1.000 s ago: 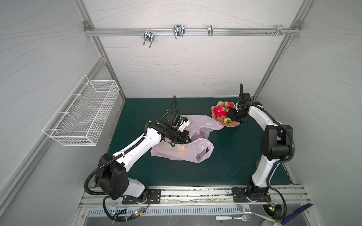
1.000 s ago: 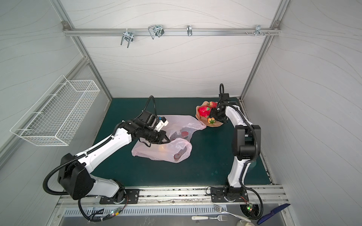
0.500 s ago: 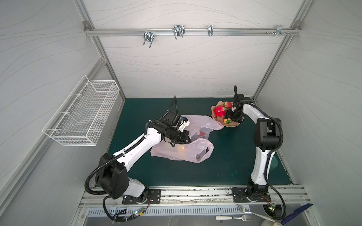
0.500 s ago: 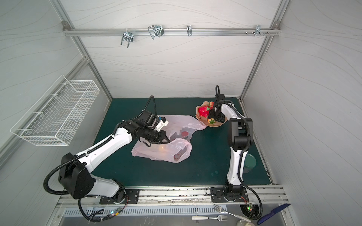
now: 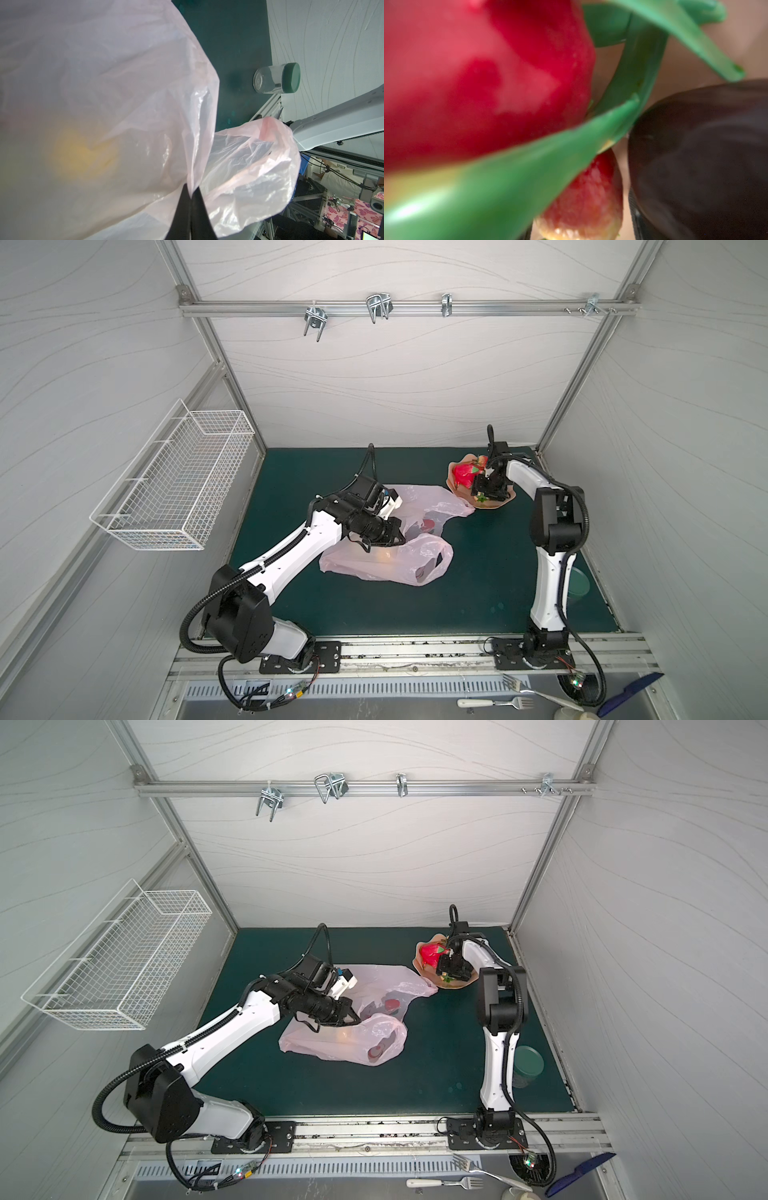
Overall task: Place the fruits into the plastic bag
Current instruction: 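Lower the right gripper into the bowl and close on the red pear-shaped fruit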
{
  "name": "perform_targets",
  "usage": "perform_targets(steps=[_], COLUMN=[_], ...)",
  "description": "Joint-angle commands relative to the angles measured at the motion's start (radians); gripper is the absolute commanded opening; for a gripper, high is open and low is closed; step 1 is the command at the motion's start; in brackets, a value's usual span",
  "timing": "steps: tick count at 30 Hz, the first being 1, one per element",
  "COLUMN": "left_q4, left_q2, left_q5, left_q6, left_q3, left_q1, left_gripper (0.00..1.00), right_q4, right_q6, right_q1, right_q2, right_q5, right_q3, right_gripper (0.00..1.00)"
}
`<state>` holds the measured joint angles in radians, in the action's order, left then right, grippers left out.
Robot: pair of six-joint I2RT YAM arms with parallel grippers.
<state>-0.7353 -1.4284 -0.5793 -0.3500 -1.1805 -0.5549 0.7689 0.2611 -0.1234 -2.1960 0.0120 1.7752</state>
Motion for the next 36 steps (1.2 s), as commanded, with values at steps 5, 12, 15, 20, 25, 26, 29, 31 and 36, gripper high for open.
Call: perform_targets(steps=[5, 12, 15, 20, 25, 26, 29, 31, 36], left_q4=[0.008, 0.010, 0.014, 0.017, 0.024, 0.023, 0.022, 0.023, 0.028], left_q2=[-0.003, 0.000, 0.003, 0.003, 0.011, 0.012, 0.014, 0.014, 0.013], left_q5=[0.001, -0.002, -0.004, -0.004, -0.007, -0.007, -0.007, -0.007, -0.013], left_q6=[0.003, 0.004, 0.003, 0.004, -0.001, 0.000, 0.001, 0.003, 0.000], left_q3=[-0.039, -0.036, -0.034, -0.032, -0.024, -0.024, -0.022, -0.022, -0.022], left_q1=[-0.003, -0.003, -0.002, -0.002, -0.002, -0.002, -0.003, -0.003, -0.002], left_gripper=[0.00, 0.00, 0.00, 0.00, 0.00, 0.00, 0.00, 0.00, 0.00], right_q4=[0.027, 0.021, 0.010, 0.006, 0.008, 0.008, 0.007, 0.001, 0.008], right_q6=[-0.016, -0.011, -0.004, 0.006, 0.014, 0.016, 0.023, 0.027, 0.032], right_q1=[-0.007, -0.006, -0.007, -0.005, -0.003, -0.004, -0.002, 0.000, 0.017], right_q2=[-0.006, 0.047, 0.082, 0.135, 0.187, 0.197, 0.234, 0.259, 0.287], right_q5=[-0.010, -0.012, -0.010, -0.004, 0.001, 0.002, 0.003, 0.008, 0.016], right_q3=[0.010, -0.025, -0.052, -0.080, -0.109, -0.116, -0.138, -0.154, -0.177], right_gripper=[0.59, 0.40, 0.38, 0.31, 0.29, 0.29, 0.28, 0.28, 0.27])
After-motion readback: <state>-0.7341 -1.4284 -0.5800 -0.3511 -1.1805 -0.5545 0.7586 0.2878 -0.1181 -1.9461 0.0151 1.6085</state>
